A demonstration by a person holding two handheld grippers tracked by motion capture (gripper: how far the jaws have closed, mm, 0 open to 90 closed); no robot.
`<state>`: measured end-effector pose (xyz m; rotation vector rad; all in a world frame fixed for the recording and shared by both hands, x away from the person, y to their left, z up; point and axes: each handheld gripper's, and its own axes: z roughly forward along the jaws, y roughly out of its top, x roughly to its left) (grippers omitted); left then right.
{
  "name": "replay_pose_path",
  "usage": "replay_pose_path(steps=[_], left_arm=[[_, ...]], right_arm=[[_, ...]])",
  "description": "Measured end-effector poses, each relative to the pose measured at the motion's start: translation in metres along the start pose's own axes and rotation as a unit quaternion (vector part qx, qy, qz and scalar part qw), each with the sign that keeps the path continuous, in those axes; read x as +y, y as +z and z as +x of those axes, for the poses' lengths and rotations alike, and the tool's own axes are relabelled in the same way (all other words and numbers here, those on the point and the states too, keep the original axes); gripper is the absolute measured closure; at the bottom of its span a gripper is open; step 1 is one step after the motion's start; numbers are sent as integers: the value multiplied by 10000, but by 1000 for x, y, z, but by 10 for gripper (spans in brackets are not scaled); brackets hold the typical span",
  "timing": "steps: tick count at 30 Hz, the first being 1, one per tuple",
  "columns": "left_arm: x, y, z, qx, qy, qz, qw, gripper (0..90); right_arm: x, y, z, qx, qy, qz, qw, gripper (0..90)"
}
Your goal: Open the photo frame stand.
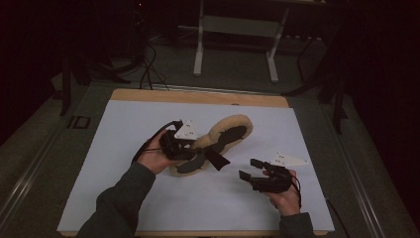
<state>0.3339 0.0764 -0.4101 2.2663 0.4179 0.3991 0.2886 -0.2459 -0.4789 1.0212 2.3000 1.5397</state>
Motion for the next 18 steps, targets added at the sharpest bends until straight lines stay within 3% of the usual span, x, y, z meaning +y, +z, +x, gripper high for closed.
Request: replay_pose_path(steps=[11, 18], left_arm=[[17, 13, -4, -53, 282, 319, 9991, 678], [32, 27, -10, -106, 638, 679, 9956, 679]], right_arm=[[-3, -12, -8, -154, 122, -105, 9998, 292], [-5, -25, -17, -364, 278, -237, 9987, 292]])
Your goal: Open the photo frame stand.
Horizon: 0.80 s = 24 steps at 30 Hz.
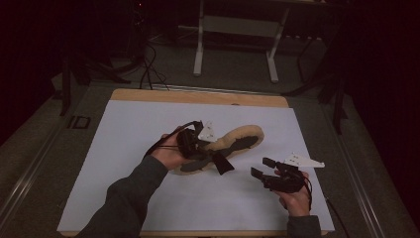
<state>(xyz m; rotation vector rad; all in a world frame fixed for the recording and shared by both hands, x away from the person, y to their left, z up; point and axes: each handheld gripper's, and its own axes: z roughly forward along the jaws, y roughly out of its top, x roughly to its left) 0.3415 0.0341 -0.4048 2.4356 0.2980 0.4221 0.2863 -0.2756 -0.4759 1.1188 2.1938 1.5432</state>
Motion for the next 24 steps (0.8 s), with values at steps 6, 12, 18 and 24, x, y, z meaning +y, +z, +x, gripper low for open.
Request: replay_pose_path(steps=[6, 12, 18, 24], left_arm=[[13, 7, -2, -98, 297, 318, 9990, 679], [19, 13, -4, -154, 482, 514, 9974, 678], [25, 17, -7, -191, 639, 668, 9955, 678], [32, 28, -9, -206, 650, 718, 9951, 675]], right_arm=[[-1, -12, -7, -124, 127, -135, 9998, 292], [-1, -15, -10, -184, 182, -203, 9995, 292], [-1, -16, -10, -216, 194, -200, 9994, 292], [-2, -21, -13, -313, 218, -230, 9990, 292]])
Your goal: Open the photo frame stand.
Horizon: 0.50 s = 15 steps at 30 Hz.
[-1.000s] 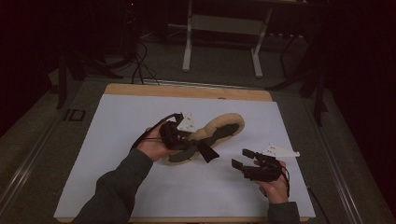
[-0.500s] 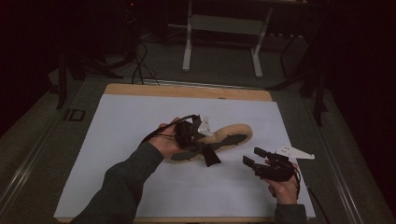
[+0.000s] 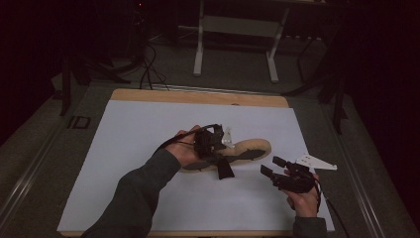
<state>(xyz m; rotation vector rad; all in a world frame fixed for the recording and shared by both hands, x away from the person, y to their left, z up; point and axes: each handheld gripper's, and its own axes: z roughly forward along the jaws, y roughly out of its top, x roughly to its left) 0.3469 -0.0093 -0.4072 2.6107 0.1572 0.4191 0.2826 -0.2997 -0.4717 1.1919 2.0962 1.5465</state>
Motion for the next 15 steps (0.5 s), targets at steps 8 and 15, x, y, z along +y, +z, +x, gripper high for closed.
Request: replay_pose_path(steps=[8, 15], left_arm=[[10, 18, -6, -17, 9, -48, 10000, 667], [18, 38, -14, -256, -13, 75, 9996, 577]], right_arm=[[-1, -7, -6, -45, 89, -87, 9999, 292], [-1, -12, -10, -85, 114, -119, 9998, 291]])
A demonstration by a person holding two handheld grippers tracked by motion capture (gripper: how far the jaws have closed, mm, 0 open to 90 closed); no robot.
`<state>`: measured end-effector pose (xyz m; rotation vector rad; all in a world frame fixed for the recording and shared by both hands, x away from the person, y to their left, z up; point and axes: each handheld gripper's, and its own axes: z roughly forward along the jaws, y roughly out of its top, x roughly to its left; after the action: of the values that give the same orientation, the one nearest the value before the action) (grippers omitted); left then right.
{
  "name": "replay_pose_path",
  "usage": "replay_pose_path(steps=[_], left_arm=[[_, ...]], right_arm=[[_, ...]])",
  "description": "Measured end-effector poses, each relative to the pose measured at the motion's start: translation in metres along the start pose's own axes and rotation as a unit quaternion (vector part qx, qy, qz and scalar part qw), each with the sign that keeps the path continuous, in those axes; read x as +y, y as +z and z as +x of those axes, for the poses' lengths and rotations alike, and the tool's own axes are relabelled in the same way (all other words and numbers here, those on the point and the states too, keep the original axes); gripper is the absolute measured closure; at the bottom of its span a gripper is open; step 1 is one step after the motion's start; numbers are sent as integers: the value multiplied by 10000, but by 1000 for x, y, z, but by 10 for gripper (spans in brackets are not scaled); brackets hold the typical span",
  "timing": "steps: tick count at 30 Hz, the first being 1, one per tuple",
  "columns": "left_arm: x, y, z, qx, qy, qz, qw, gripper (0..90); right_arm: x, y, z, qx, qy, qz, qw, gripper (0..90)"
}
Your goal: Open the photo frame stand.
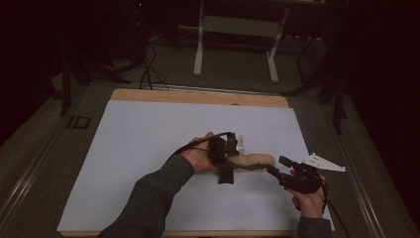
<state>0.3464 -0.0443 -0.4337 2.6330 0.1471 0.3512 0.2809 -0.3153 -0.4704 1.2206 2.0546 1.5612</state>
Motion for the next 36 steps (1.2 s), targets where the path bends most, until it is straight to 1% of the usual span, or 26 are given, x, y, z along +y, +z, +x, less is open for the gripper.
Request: replay_pose_path(steps=[2, 5, 6, 7, 8, 9, 13, 19, 22, 23, 24, 27, 28, 29, 31, 33, 34, 36], left_arm=[[-2, 2, -1, -56, -64, 18, 10000, 516], [-7, 0, -1, -55, -69, 30, 10000, 478], [-9, -1, 0, -47, -120, -46, 9999, 472], [-10, -3, 0, -43, -135, -50, 9999, 452], [-11, -4, 0, -48, -183, -132, 9997, 449], [-12, -7, 0, -57, -185, -165, 9997, 447], [-15, -16, -2, -18, -130, -243, 9996, 424], [-19, -32, -2, 118, -213, -573, 9981, 427], [-20, -41, -2, 251, -245, -711, 9969, 435], [-21, -45, -3, 307, -274, -788, 9960, 438], [-22, -47, -3, 351, -280, -812, 9957, 448], [-25, -54, -4, 498, -379, -959, 9934, 455], [-27, -57, -4, 560, -425, -1036, 9921, 472], [-30, -59, -4, 567, -517, -1127, 9907, 484], [-38, -63, -4, 526, -740, -1359, 9865, 509], [-46, -65, -4, 577, -871, -1409, 9845, 520], [-51, -67, -4, 565, -936, -1450, 9834, 534], [-59, -70, -4, 552, -1110, -1523, 9805, 557]], right_arm=[[0, 0, 0, 2, 14, -4, 10000, 292], [-1, 1, -1, 6, 14, 16, 10000, 292], [-1, 1, -1, 4, 11, 25, 10000, 291], [-1, 2, -1, 4, 12, 36, 10000, 292], [-1, 2, -1, 11, 5, 40, 10000, 291], [-1, 3, -1, 15, 4, 57, 10000, 291], [-1, 3, 0, 17, -1, 56, 10000, 291], [-1, 2, -1, -3, 23, 34, 10000, 291], [-1, 1, -2, -21, 37, 14, 10000, 292], [-1, 1, -3, -29, 40, 15, 10000, 292], [-1, 1, -3, -34, 49, 12, 10000, 292], [-1, 1, -3, -40, 47, 4, 10000, 292], [-1, 1, -3, -47, 48, 2, 10000, 292], [-1, 1, -3, -56, 48, -3, 10000, 292], [-1, 1, -4, -59, 55, -24, 10000, 292], [-1, 1, -4, -71, 62, -30, 10000, 292], [-1, 1, -5, -74, 53, -33, 10000, 292], [0, 1, -4, -79, 69, -35, 9999, 325]])
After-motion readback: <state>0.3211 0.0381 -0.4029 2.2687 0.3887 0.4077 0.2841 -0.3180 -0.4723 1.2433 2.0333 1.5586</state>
